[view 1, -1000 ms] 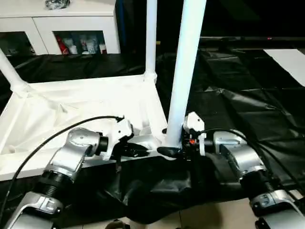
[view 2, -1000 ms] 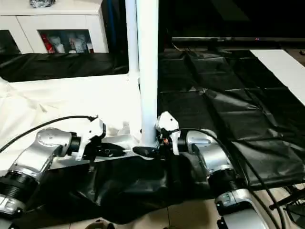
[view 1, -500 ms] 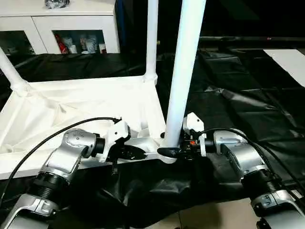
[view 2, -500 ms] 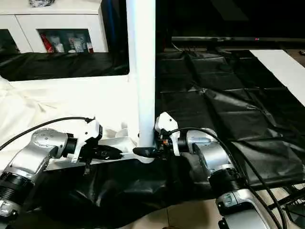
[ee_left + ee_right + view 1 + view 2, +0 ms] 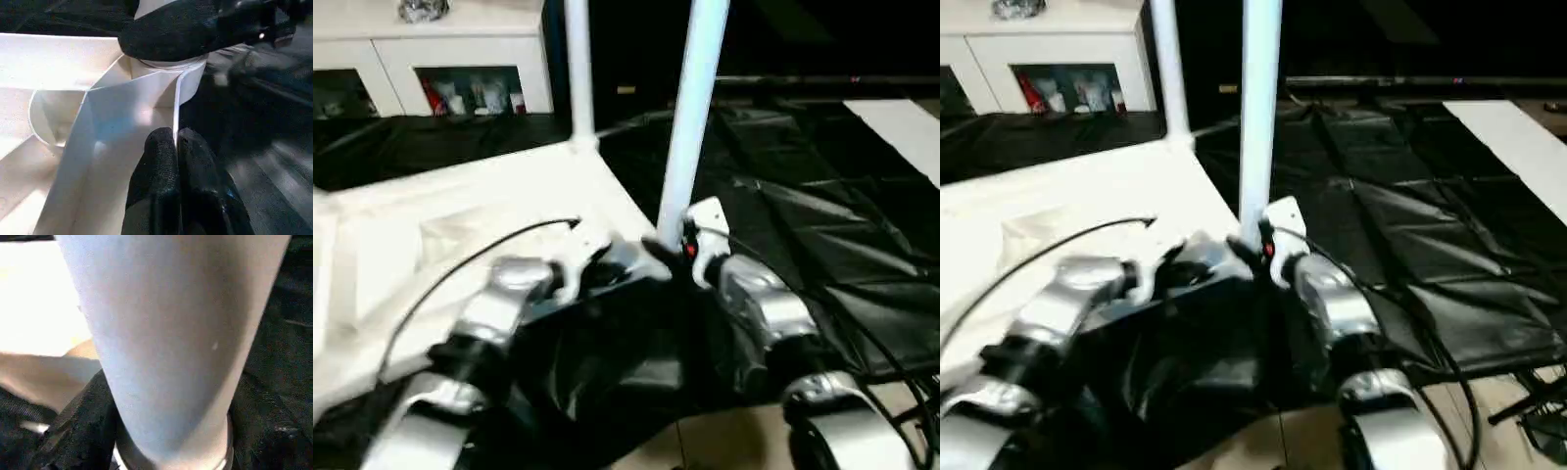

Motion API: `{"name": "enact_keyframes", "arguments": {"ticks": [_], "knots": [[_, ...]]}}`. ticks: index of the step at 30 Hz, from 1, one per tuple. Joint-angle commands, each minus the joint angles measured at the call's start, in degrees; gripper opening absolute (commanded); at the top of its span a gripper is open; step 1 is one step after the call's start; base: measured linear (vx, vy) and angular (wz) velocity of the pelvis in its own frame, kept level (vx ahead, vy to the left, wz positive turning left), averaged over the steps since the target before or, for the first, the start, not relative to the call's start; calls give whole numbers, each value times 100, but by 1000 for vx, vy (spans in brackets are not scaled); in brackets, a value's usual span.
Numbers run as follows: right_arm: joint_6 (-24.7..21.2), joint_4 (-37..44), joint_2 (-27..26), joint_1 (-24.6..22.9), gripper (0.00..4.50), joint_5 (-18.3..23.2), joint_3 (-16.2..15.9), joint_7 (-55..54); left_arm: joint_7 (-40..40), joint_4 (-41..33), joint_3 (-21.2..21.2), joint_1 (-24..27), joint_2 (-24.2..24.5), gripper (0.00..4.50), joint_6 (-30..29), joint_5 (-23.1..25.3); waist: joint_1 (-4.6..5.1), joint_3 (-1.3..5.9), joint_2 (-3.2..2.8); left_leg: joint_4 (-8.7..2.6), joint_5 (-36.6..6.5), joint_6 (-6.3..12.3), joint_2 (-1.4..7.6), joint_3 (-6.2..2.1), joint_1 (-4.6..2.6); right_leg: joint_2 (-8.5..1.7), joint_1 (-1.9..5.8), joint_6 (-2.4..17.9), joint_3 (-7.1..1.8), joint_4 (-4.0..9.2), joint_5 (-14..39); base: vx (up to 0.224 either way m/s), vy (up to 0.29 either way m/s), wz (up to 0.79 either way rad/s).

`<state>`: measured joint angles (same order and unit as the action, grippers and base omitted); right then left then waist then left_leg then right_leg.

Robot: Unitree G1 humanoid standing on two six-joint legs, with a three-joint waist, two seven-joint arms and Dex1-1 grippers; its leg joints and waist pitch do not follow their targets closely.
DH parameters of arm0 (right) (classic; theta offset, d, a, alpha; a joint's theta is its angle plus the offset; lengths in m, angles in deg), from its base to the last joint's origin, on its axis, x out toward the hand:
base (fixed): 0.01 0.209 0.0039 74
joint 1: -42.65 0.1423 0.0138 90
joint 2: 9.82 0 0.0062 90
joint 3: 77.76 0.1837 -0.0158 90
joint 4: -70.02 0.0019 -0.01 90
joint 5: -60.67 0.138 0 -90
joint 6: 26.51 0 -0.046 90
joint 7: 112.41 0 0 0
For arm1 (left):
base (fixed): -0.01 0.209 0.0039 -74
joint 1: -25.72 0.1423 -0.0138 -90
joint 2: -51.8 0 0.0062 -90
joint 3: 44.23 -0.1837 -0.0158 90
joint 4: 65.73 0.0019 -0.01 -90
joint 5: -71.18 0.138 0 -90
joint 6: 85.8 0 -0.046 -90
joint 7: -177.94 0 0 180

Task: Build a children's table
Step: Rotate leg to tighten

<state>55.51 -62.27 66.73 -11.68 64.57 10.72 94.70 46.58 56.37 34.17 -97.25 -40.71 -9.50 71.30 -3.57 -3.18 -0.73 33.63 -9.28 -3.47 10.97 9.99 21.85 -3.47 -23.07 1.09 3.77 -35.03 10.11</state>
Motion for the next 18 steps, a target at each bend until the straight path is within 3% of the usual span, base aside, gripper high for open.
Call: {"name": "enact_keyframes", "arguments": {"ticks": [1,2,3,7,9,18], "knots": [[118,-234,-540,-74,264,-179,-490,135,-606,-1,260,-326,-346,0,183,-152,8,389,16,-387,-1414,13,203,-66,-112,-470,233,1011,-289,494,1673,0,0,0],[229,-272,-598,-57,264,-208,-509,148,-592,6,256,-333,-371,0,221,-138,3,394,14,-387,-1365,43,208,-68,-96,-477,248,1033,-287,480,1582,0,0,0],[256,-291,-625,-45,320,-185,-506,230,-588,30,252,-345,-379,0,256,-122,5,394,28,-384,-1327,75,207,-64,-94,-473,255,1044,-286,475,1516,0,0,0],[213,-212,-631,-51,340,-49,-515,621,-381,-56,199,-276,-324,0,395,-144,12,381,14,-393,-1371,134,212,-67,-92,-467,256,1033,-282,482,1587,0,0,0],[273,-79,-478,-79,380,-79,-670,912,-17,-200,108,-151,-212,0,553,-214,14,377,26,-391,-1449,144,208,-68,-92,-476,258,1005,-281,497,1731,0,0,0],[332,507,340,-282,383,82,-903,2510,1177,-649,-79,260,246,0,643,-449,3,377,38,-381,-1346,271,237,-56,-84,-468,262,1050,-286,477,1606,0,0,0]]}}
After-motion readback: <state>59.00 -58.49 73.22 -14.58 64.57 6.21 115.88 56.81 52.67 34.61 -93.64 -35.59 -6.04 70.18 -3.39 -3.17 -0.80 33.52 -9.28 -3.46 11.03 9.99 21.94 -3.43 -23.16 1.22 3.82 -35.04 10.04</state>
